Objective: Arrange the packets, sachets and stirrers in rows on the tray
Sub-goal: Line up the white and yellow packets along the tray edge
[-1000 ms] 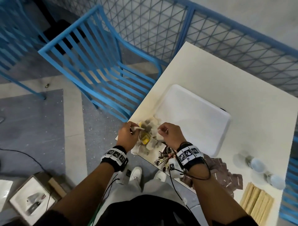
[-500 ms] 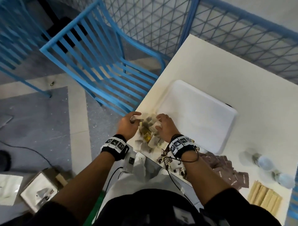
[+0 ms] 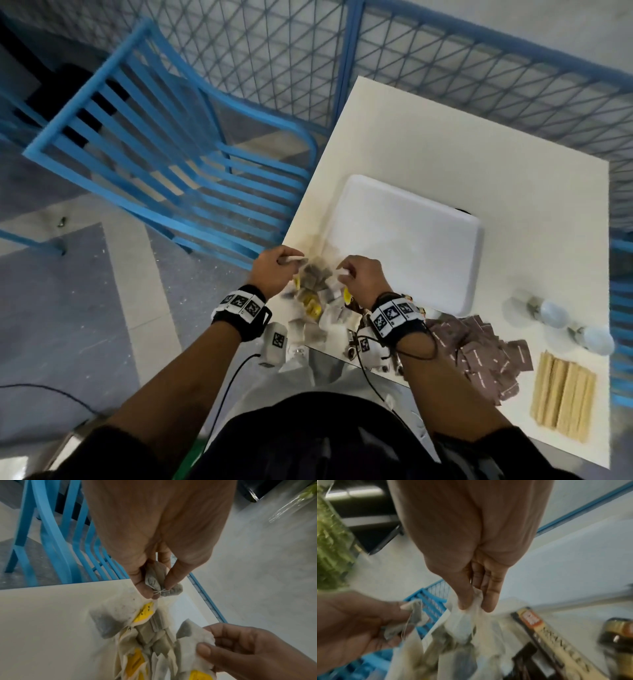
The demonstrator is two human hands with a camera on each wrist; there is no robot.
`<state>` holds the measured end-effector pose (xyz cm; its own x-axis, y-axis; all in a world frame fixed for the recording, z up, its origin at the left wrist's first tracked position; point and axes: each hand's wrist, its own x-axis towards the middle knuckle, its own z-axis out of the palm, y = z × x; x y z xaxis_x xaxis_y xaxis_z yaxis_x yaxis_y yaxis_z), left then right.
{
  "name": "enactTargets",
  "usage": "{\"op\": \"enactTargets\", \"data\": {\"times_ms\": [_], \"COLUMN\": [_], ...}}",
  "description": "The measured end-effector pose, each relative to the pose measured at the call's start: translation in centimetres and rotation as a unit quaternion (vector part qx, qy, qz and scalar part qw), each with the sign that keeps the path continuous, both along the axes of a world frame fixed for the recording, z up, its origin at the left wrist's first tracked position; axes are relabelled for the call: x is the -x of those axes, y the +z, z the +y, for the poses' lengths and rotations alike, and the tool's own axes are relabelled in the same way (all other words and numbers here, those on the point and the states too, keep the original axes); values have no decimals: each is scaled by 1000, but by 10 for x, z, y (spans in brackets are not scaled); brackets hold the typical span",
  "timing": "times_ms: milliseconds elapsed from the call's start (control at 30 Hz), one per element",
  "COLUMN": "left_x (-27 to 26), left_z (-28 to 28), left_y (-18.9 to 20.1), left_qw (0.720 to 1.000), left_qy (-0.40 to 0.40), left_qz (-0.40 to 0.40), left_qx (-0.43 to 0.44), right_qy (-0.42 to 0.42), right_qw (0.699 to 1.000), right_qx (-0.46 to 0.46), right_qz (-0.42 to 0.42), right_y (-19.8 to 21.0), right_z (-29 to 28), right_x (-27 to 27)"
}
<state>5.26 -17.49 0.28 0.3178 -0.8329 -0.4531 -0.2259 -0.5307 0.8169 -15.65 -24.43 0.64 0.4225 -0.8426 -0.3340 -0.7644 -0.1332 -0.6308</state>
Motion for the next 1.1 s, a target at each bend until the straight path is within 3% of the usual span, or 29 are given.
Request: {"op": "enactTargets", "data": {"times_ms": [167,267,400,533,667,700,767,833,1000,1100], "left_x": [7,14,33,39,32,29,27,24,16,16], "left_z": [-20,-26,-30,-26,-16,-14,-11,-10,-15,-22], "left_y": [8,8,14,13,23,24,23,20,26,43], "left_qw": [999,997,981,937,858,860,903,921,913,901], "left_qy": [-18,-17,4,45,61,48,29,46,37,33], "left_qz": [29,71,193,343,505,505,428,387,406,433], "left_qx": [28,27,-5,-55,-71,-61,-30,-7,3,12], "right_qy": [-54,-15,37,55,52,53,47,41,-30,9], "right_qw": [998,998,993,996,998,998,998,997,981,991], "right_qx": [-5,-31,-59,-19,17,13,4,-14,-108,-100], "right_qz": [-34,-52,-92,-69,-18,-19,-40,-70,-157,-89], "right_y": [24,42,62,63,60,59,59,61,57,45], "right_z": [-11,-16,-22,-28,-28,-27,-24,-23,-20,-12], "right_x": [23,28,20,-3,-20,-23,-25,-23,-4,-8]}}
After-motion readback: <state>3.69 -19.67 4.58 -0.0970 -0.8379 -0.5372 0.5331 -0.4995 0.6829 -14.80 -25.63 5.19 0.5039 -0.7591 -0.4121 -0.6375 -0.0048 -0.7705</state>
